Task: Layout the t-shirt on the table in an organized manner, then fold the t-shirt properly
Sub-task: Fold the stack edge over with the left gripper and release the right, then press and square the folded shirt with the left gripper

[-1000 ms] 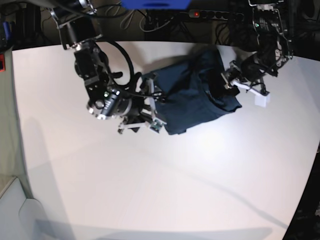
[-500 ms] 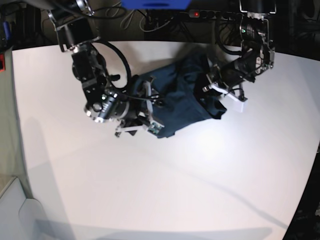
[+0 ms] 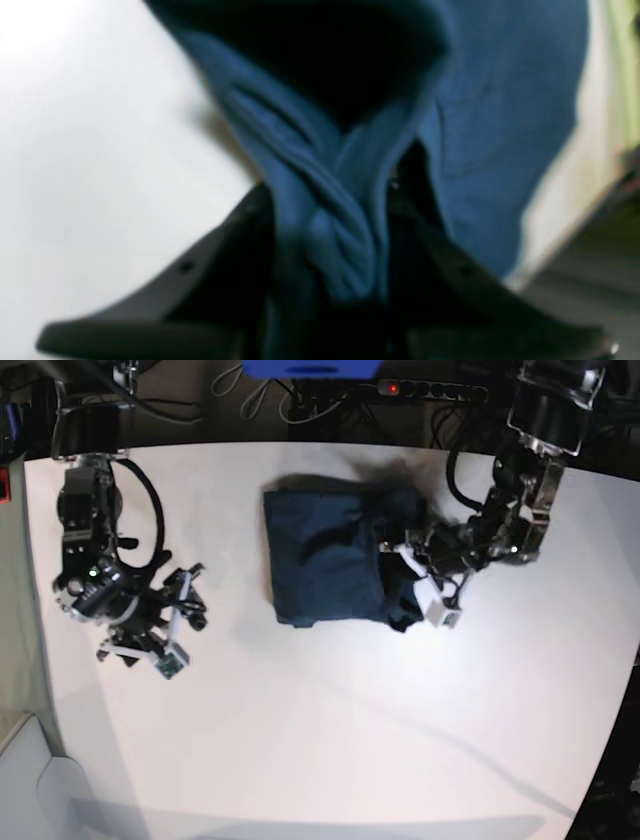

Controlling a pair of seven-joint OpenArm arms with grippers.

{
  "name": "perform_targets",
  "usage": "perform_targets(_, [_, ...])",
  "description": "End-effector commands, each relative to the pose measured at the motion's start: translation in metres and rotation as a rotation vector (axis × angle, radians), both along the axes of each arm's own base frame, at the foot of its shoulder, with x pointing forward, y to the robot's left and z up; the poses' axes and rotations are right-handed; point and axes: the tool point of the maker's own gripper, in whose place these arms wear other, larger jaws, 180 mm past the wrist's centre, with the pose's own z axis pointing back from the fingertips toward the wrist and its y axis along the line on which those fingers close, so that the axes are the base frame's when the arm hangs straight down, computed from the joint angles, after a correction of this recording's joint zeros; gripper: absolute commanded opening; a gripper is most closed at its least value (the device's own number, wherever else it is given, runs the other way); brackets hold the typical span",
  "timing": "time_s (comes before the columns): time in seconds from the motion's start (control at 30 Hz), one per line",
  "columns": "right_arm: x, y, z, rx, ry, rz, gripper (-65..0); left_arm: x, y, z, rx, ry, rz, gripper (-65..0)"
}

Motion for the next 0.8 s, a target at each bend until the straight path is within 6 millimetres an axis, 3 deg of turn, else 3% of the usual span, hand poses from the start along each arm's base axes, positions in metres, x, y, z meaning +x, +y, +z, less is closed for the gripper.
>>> perform_targets(0.0, [0.005, -0.01, 0.013, 0.002, -0.044, -0.014, -25.8, 0.012, 0.011, -0.001, 0.133, -0.03, -0.046, -64.7])
perform_targets(0.2, [-0.008, -0.063, 0.01, -0.031, -0.03, -0.139, -25.8, 0.063, -0.012, 0.026, 0.418, -0.239, -0.315, -64.7])
perform_targets(0.33, [-0.021, -0.096, 0.008, -0.058, -0.016, -0.21, -25.8, 0.096, -0.048, 0.038, 0.548, -0.342, -0.461, -64.7])
perform_targets(0.43, [-0.031, -0.118, 0.007, -0.073, -0.007, -0.265, -25.8, 0.101, -0.077, 0.035, 0.619, -0.395, -0.684, -64.7])
perform_targets(0.53, [-0.043, -0.138, 0.005, -0.081, 0.002, -0.321, -25.8, 0.091, -0.11, 0.023, 0.652, -0.434, -0.916, -64.7])
perform_targets(0.77, [-0.067, -0.167, -0.001, -0.1, 0.032, -0.398, -25.8, 0.091, -0.147, 0.004, 0.785, -0.533, -1.142, -64.7])
